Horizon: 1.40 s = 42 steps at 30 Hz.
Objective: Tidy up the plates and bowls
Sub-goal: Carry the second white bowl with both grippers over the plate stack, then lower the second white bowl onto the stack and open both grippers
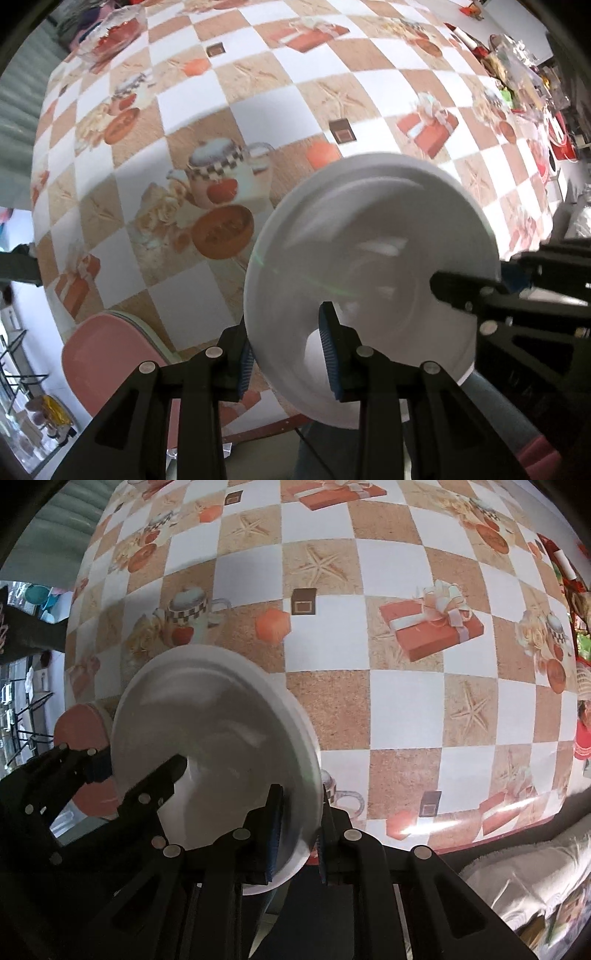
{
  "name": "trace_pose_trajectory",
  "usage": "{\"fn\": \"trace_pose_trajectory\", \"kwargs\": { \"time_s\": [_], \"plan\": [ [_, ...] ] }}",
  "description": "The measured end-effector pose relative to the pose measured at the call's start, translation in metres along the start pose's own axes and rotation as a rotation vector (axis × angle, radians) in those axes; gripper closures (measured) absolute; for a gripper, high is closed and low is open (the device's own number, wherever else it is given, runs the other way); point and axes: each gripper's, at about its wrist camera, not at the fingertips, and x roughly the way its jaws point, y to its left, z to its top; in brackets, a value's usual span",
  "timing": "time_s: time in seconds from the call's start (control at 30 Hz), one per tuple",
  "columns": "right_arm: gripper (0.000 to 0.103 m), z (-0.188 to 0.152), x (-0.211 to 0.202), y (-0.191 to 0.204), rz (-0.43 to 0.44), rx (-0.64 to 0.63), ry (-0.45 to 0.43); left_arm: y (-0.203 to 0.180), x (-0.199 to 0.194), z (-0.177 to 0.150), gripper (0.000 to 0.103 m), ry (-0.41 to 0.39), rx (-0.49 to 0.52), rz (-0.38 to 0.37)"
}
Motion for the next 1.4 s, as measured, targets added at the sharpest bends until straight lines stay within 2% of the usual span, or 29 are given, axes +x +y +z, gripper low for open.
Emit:
{"fn": "trace_pose_trajectory", "kwargs": {
  "time_s": [0.07,0.17,0.2,0.23,0.3,0.4,0.73,1.03,1.4],
  "plan": [
    [0.085,-0.003,0.001,-0.002,0.013,0.012,0.001,-0.003,0.002,-0.003,0.061,0.002,0.011,-0.003],
    [0.085,-0.012,0.002,-0.007,0.026,0.025,0.023,-0.004,0.002,-0.009,0.040,0.005,0.017,0.000],
    [0.074,-0.014,0.003,-0.008,0.023,0.032,0.027,-0.003,0.001,-0.010,0.035,0.001,0.016,0.006],
    [0.048,-0.015,0.002,-0.011,0.022,0.048,0.021,-0.002,-0.001,-0.012,0.034,-0.003,0.016,0.016],
    [0.012,-0.016,-0.003,-0.017,0.019,0.075,-0.004,0.001,-0.004,-0.015,0.027,-0.010,0.016,0.036],
    [0.011,-0.017,-0.008,-0.023,0.014,0.106,-0.022,0.012,-0.011,-0.020,0.025,-0.021,-0.020,0.016],
    [0.011,-0.023,0.004,-0.034,0.004,0.172,0.052,0.045,-0.007,-0.035,0.025,0.019,-0.130,-0.031],
    [0.011,-0.036,0.016,-0.024,0.010,0.194,0.090,0.040,0.008,-0.035,0.025,0.045,-0.154,-0.042],
    [0.011,-0.029,0.011,-0.038,-0.009,0.198,0.080,0.034,0.011,-0.029,0.025,0.038,-0.138,-0.031]
  ]
}}
